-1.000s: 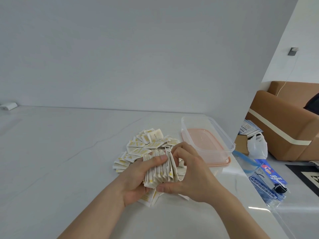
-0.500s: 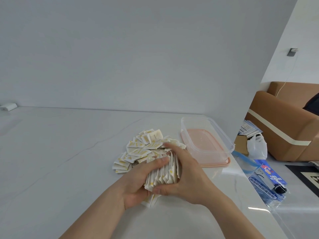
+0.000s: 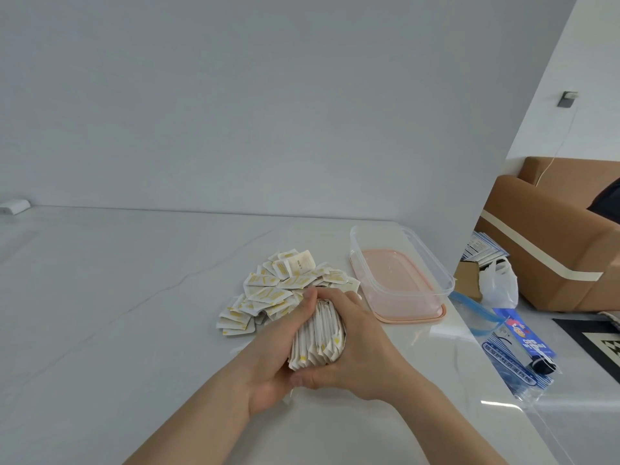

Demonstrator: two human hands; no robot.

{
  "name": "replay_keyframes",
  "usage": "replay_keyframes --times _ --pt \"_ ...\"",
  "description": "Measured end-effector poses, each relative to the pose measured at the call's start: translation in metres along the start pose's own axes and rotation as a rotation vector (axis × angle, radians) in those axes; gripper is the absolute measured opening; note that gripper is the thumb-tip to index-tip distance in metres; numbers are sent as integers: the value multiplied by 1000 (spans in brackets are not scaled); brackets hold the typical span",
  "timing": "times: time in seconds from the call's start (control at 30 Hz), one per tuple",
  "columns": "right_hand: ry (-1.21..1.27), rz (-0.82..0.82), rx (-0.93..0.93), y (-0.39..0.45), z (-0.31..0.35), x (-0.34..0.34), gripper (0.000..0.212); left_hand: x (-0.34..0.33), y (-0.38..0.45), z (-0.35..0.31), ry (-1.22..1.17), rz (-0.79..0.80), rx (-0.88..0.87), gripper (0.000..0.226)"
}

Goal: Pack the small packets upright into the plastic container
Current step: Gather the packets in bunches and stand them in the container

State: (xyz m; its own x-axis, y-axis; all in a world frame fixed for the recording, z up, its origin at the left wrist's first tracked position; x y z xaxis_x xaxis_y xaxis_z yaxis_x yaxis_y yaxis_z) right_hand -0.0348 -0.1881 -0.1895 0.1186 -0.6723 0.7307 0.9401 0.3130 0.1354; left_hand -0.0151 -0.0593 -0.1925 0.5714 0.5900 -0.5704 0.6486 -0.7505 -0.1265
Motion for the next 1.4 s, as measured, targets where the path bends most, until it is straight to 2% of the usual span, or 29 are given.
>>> replay_keyframes --times 0.07,0.2,0.23,0.33,0.37,0.47,0.57,0.73,0.83,0.97,1.07,1.2,1.4 --pt "14 -4 -7 -1 1 0 118 -2 -1 0 29 36 5 33" --pt "-74 16 52 -1 9 1 137 1 -1 1 68 63 31 37" --pt "-119 8 56 -1 11 3 132 1 -1 2 63 70 35 35" --pt "-231 -48 73 -1 12 8 93 3 3 5 69 58 8 15" --pt "-230 -59 68 -1 10 9 85 2 3 6 69 54 -4 15" --pt "-155 -128 19 0 5 6 62 2 6 7 42 40 -47 35" --pt "-138 -236 -42 3 10 6 53 2 8 7 33 17 -81 39" --pt "-7 -277 -7 4 21 -1 42 5 7 4 22 11 -107 29" --pt "-5 -283 -2 1 18 -5 44 14 8 1 -27 -53 -122 34" --pt "-110 -165 -12 0 22 -13 80 20 9 2 -62 -126 -123 50" --pt "-110 -190 -32 0 23 -9 92 14 8 -1 -136 -88 -115 69" --pt "-64 -301 -57 -3 19 4 88 9 6 -7 -236 3 -187 84" --pt "26 -393 -79 -6 16 13 80 -2 6 -10 -211 163 -193 88"
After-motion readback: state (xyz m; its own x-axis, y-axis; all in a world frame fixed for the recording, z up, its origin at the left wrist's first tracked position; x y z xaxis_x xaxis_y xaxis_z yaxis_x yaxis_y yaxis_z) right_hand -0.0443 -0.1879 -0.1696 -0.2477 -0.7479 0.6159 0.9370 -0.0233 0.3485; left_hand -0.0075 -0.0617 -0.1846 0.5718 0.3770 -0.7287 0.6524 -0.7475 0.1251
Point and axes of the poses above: each hand's wrist, its own y-axis towards the middle knuckle, its own x-axis out of the back of the hand, z = x × y, the point moved 4 cm from there along y, towards the middle knuckle, and after that the axes turned 14 degrees about z, right-handed, at the moved point
